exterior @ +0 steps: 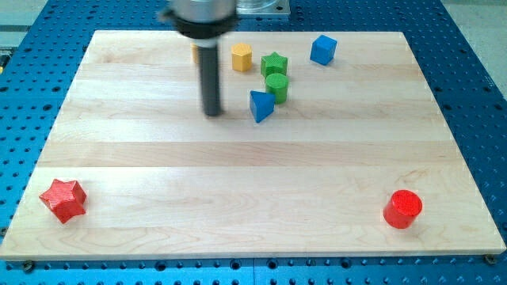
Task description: Slide the triangle to the bottom of the green circle
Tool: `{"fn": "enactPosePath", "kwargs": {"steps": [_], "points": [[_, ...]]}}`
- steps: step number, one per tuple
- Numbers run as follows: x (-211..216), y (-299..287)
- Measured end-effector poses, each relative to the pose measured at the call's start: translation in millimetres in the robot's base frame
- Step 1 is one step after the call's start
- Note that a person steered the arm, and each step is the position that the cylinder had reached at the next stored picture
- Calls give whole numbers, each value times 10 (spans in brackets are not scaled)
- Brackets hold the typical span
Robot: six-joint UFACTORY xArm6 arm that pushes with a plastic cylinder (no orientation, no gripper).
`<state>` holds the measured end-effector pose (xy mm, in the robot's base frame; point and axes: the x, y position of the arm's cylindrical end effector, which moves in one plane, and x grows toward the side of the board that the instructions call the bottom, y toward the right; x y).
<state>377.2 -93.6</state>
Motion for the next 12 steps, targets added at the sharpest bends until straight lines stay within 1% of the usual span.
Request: {"fn": "enactPosePath", "kwargs": {"steps": [1, 2, 3, 4, 5, 6, 7, 8, 10, 11, 12], "points": [[-126, 209], [-36, 611], [256, 1059], [342, 1174], [494, 778], [839, 1108], [626, 2039], [327, 2168], [347, 1680], [361, 1556], [557, 1607]]}}
